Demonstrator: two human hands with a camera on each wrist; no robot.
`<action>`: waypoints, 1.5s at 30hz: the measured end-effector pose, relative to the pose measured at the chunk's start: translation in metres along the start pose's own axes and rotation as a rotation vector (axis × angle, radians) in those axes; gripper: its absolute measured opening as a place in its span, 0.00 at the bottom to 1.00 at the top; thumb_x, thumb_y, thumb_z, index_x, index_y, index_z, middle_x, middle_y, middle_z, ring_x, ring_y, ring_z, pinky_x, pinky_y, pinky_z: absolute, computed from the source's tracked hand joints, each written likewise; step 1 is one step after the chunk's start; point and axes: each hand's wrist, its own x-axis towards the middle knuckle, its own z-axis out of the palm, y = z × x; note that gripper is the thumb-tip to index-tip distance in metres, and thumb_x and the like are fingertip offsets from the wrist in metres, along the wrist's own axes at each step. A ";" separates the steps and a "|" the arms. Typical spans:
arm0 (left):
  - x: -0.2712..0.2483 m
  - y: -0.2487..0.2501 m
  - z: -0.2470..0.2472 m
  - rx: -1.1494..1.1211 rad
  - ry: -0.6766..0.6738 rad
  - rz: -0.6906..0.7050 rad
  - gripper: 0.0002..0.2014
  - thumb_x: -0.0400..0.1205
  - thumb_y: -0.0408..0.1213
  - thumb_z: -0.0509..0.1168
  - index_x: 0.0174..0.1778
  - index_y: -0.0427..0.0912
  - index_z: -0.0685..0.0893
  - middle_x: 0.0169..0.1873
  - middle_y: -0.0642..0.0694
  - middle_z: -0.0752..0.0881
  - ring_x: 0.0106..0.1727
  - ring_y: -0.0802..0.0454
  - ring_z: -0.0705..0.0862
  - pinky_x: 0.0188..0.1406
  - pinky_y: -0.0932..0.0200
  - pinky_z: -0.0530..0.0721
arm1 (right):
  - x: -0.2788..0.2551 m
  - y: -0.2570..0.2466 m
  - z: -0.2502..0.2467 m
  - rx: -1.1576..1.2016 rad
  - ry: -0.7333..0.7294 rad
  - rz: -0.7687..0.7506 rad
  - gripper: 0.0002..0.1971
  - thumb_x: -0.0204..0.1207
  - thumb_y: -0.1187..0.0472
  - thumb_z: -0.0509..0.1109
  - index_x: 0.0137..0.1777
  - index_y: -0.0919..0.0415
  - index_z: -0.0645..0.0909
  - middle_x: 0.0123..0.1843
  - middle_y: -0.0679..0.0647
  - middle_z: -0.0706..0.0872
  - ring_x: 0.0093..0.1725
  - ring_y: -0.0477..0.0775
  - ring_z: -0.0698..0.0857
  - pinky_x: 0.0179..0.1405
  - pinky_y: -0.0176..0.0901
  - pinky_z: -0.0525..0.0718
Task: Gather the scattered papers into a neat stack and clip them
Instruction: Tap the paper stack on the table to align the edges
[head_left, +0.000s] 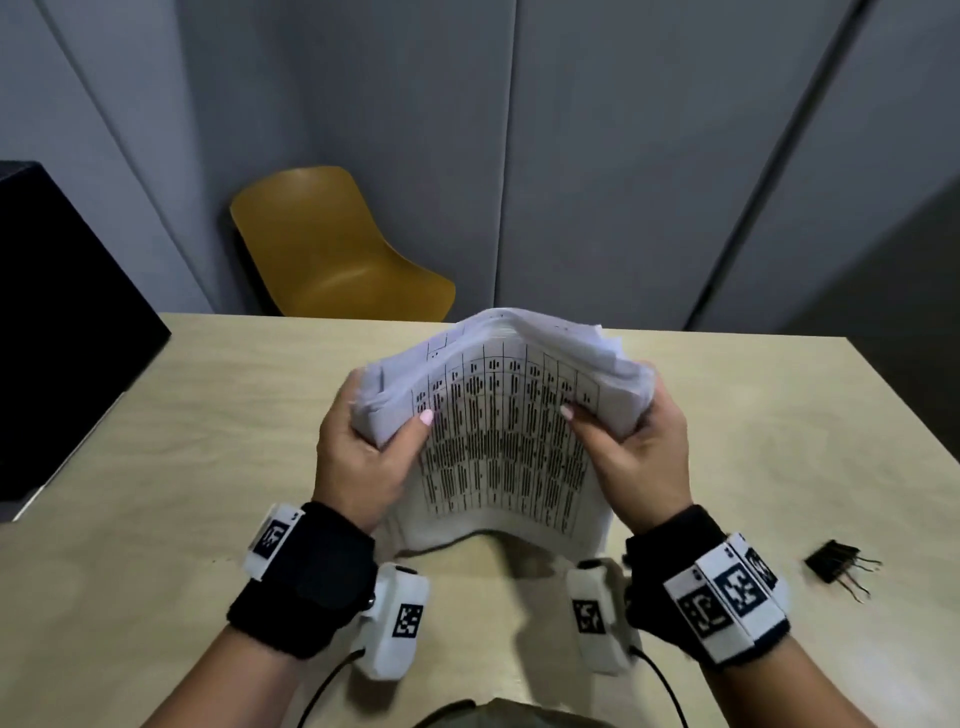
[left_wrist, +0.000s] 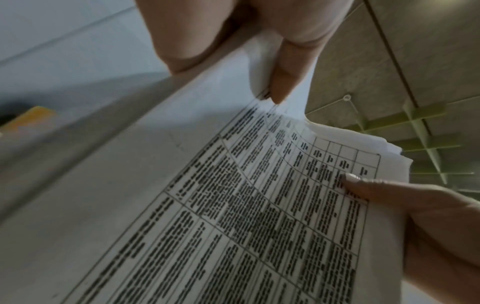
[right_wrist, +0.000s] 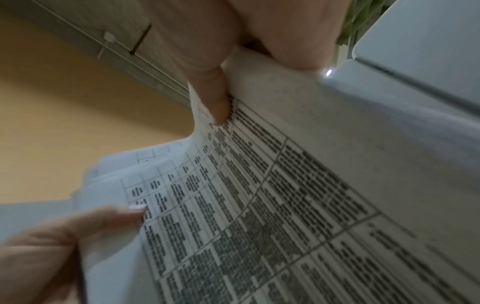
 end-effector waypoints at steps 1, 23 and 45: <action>-0.003 0.003 0.002 0.002 0.012 0.050 0.23 0.67 0.28 0.68 0.54 0.56 0.74 0.46 0.64 0.86 0.47 0.70 0.83 0.46 0.74 0.80 | -0.005 -0.002 0.000 -0.029 0.028 -0.035 0.25 0.65 0.71 0.76 0.60 0.52 0.75 0.46 0.31 0.84 0.43 0.34 0.82 0.47 0.30 0.81; 0.001 -0.002 -0.013 0.475 0.054 0.356 0.23 0.72 0.30 0.67 0.63 0.46 0.75 0.56 0.53 0.78 0.56 0.58 0.78 0.54 0.47 0.83 | 0.000 -0.009 -0.009 -0.521 0.170 -0.328 0.17 0.66 0.63 0.75 0.55 0.66 0.84 0.56 0.60 0.81 0.55 0.47 0.80 0.60 0.21 0.72; 0.001 -0.021 -0.014 -0.055 -0.051 -0.107 0.35 0.53 0.43 0.79 0.56 0.56 0.75 0.51 0.57 0.80 0.45 0.70 0.80 0.46 0.75 0.81 | -0.011 0.022 -0.016 0.082 -0.053 0.130 0.35 0.47 0.57 0.84 0.58 0.48 0.76 0.55 0.42 0.83 0.48 0.30 0.84 0.48 0.23 0.80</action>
